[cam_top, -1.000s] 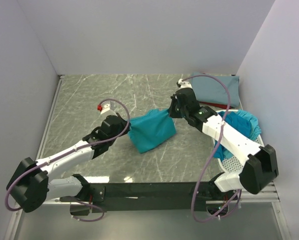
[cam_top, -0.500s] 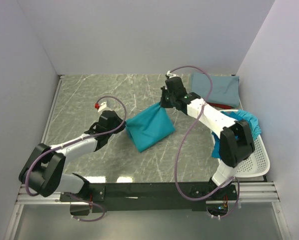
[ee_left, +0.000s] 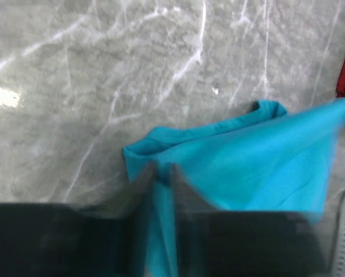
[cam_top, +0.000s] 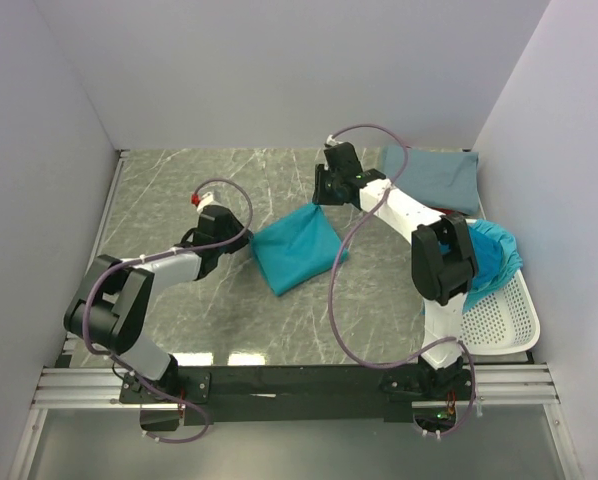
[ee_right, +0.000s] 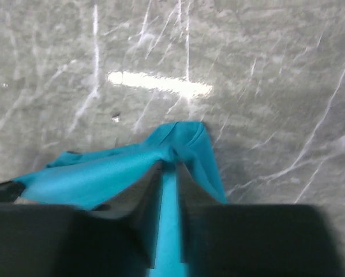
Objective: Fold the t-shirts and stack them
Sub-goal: Fold the tshirt
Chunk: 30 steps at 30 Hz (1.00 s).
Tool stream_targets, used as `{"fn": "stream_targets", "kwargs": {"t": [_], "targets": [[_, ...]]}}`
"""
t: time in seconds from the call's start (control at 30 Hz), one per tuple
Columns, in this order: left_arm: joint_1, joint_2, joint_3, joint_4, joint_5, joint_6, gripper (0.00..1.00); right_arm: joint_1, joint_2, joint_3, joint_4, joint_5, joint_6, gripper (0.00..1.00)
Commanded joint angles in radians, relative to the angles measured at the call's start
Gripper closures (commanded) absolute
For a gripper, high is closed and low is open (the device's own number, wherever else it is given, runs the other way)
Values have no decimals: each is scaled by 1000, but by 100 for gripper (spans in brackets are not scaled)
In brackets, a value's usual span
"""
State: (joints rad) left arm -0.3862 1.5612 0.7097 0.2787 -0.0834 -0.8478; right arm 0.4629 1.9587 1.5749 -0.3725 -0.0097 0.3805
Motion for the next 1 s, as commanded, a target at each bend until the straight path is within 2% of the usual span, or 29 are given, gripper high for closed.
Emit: {"fn": "stream_targets", "kwargs": {"t": [0.0,0.03,0.07,0.13,0.17,0.43,0.73,0.97], "targets": [[15,-3,60,-4,-18,33,70,-13,26,80,-13,-21,-48,54],[15,-12,60,-12,-48,36,46,-15,26,86,-11,-38,-70,49],[15,-22,56,-16,-64,38,39,-17,23,86,-11,-44,-78,45],[15,-62,33,-27,-87,39,30,-21,8,68,-5,-70,-98,31],[15,-88,22,-26,-91,38,28,-26,-1,56,3,-82,-104,29],[-23,-136,-110,60,-6,6,25,-108,-113,-144,87,-248,-161,26],[-51,-112,-154,105,42,-11,25,-202,-164,-341,207,-530,-161,25],[-60,-41,-161,154,76,-25,26,-234,-158,-411,268,-651,-141,24]]}}
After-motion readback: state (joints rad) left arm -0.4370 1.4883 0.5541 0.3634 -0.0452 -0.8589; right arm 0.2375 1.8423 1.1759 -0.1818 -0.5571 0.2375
